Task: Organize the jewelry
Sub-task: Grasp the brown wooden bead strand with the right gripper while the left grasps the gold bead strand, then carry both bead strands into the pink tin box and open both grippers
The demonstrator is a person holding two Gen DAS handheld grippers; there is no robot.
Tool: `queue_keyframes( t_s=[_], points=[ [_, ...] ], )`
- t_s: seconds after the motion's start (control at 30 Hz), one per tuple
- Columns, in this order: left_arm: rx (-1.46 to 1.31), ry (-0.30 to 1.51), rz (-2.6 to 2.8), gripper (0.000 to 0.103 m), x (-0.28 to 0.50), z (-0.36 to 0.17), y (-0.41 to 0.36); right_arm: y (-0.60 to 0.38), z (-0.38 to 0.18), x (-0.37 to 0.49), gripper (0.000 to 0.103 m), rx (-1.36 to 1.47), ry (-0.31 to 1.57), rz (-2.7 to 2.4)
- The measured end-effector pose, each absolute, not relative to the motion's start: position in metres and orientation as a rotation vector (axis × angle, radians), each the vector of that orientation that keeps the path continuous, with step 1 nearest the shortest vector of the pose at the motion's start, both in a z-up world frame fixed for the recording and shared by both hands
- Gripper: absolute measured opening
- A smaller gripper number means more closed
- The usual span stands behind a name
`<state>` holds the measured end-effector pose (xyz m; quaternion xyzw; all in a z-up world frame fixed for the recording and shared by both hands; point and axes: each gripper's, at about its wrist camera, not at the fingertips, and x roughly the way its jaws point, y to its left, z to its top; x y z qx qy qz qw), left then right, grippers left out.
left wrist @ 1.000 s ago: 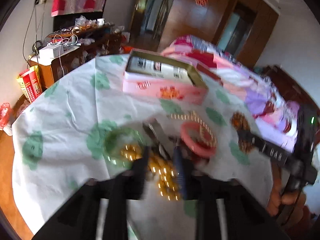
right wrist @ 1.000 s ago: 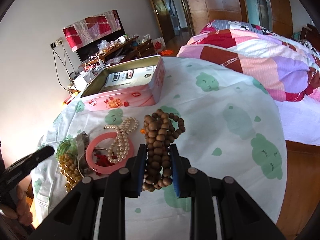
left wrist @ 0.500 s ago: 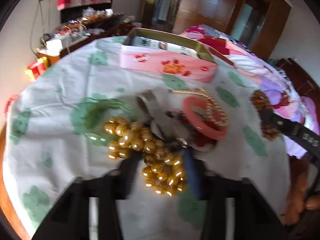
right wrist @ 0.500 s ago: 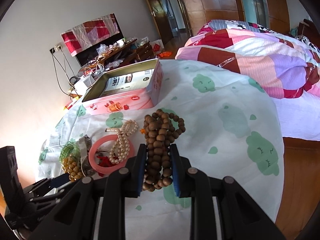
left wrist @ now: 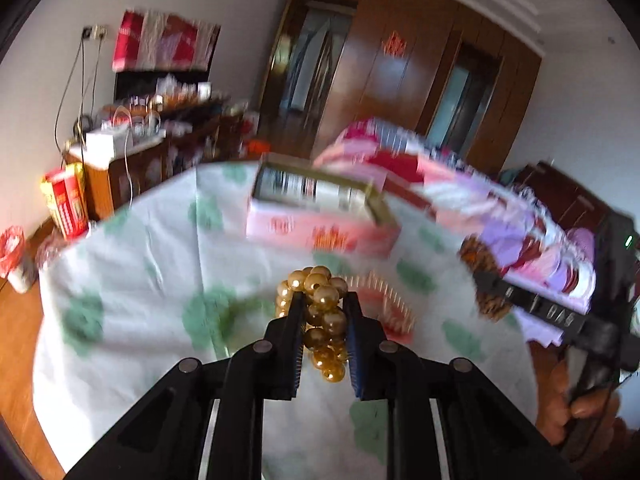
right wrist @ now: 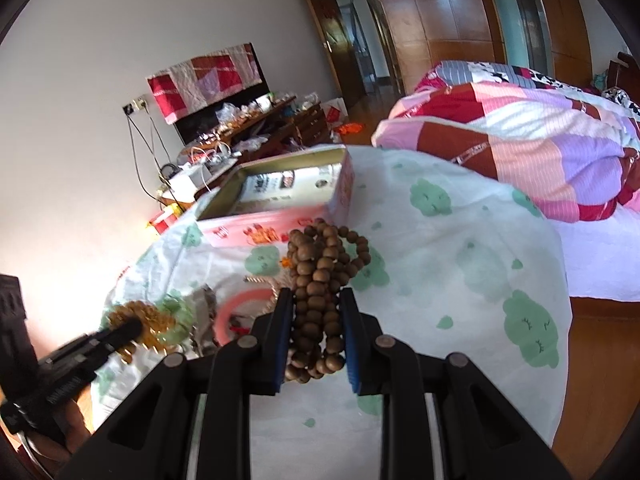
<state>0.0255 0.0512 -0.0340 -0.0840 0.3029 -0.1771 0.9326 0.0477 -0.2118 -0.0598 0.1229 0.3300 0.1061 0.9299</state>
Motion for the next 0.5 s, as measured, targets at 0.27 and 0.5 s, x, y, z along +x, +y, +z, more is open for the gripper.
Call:
queue_keyframes(
  t_s=[0.27, 0.5],
  points=[
    [-0.190, 0.512, -0.357, 0.018, 0.058, -0.008, 0.051, -0.201, -0.045, 0.059, 0.026, 0.242, 0.615, 0.236],
    [-0.186, 0.482, -0.347, 0.018, 0.099, -0.008, 0.035, -0.189, -0.036, 0.095, 0.026, 0.230, 0.571, 0.233]
  ],
)
